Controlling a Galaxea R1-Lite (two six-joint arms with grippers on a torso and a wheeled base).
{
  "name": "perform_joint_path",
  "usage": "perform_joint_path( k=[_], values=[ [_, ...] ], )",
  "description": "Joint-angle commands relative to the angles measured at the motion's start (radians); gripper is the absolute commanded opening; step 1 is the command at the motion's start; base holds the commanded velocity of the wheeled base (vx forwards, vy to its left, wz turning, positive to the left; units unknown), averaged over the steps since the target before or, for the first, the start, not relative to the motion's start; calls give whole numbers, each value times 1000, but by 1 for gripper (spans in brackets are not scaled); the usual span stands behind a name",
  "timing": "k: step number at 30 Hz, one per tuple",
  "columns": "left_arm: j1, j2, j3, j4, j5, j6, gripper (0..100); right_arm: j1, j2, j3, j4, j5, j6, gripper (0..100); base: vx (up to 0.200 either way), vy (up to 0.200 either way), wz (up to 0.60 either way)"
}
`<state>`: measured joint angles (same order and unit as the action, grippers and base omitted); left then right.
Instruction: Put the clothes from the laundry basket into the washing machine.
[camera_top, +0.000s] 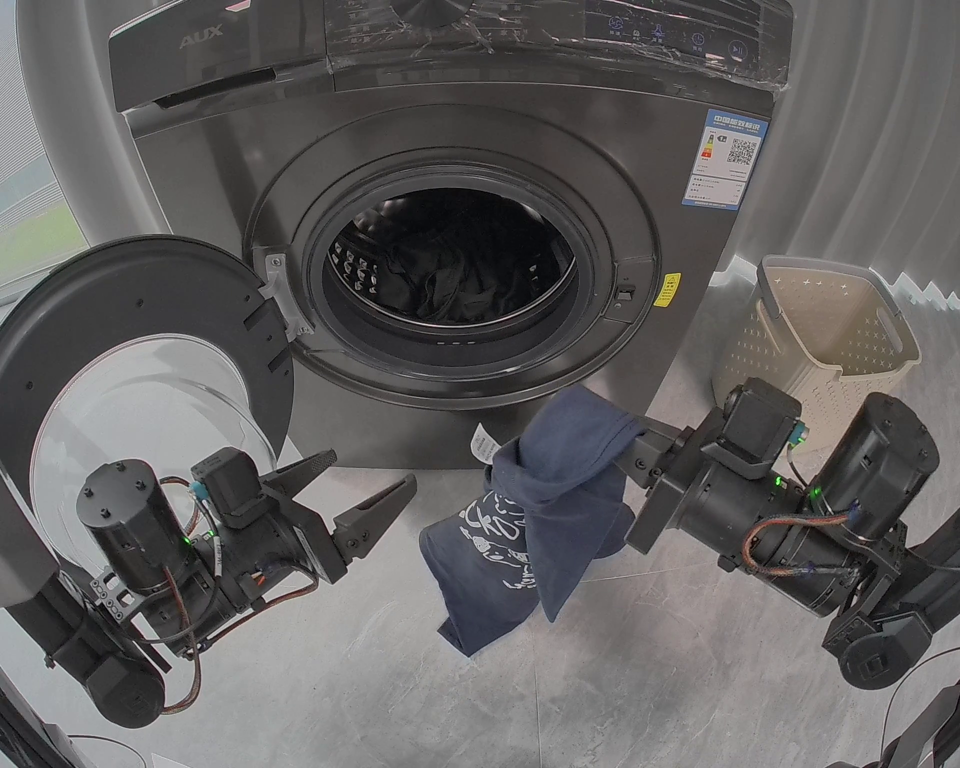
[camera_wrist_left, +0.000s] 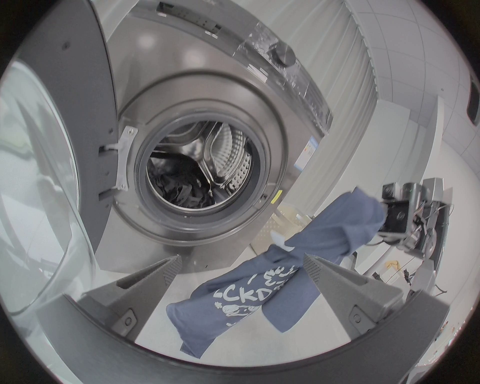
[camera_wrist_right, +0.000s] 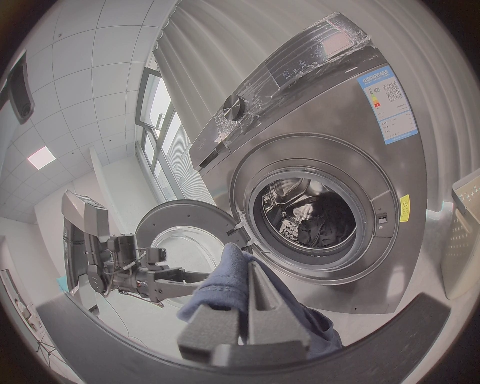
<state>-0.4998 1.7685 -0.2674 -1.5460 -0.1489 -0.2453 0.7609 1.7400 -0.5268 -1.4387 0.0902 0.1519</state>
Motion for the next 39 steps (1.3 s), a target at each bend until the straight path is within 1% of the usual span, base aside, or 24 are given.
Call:
perform_joint_path(
  k=[1, 4, 7, 8, 11, 14, 16, 21, 26, 32, 33, 35, 39],
  values=[
    [6, 106, 1, -2, -1, 18, 100, -3, -40, 14, 3, 0, 0, 0, 0, 0, 0],
    [14, 154, -6, 0, -6, 47, 100, -3, -40, -4, 8, 3, -2, 0, 0, 0, 0],
    [23, 187, -16, -2, -11, 55, 100, 2, -37, -21, 9, 3, 0, 0, 0, 0, 0],
    [30, 229, -39, -2, -11, 60, 100, 6, -34, -30, 9, 3, 0, 0, 0, 0, 0],
    [30, 281, -72, -2, -14, 63, 100, 14, -31, -38, 8, 3, 0, 0, 0, 0, 0],
    [30, 327, -116, -2, -27, 64, 100, 17, -14, -50, 6, 5, 0, 0, 0, 0, 0],
    [30, 348, -145, -2, -26, 64, 100, 20, -8, -58, 6, 6, 0, 0, 0, 0, 0],
    [38, 420, -276, 0, -17, 63, 100, 41, 29, -104, 4, 8, 0, 0, 0, 0, 0],
    [47, 474, -357, 1, -15, 63, 100, 58, 39, -104, 0, 3, 1, 0, 0, 0, 0],
    [27, 485, -355, 1, -23, 66, 100, 57, 55, -122, 0, 3, 1, 0, 0, 0, 0],
    [3, 482, -342, 0, -24, 66, 100, 57, 65, -139, 0, 3, 1, 0, 0, 0, 0],
    [-22, 476, -328, 0, -24, 66, 100, 57, 82, -165, -2, 2, 1, 0, 0, 0, 0],
    [-46, 474, -326, 1, -23, 66, 100, 60, 102, -193, -6, 2, 1, 0, 0, 0, 0]
  ],
)
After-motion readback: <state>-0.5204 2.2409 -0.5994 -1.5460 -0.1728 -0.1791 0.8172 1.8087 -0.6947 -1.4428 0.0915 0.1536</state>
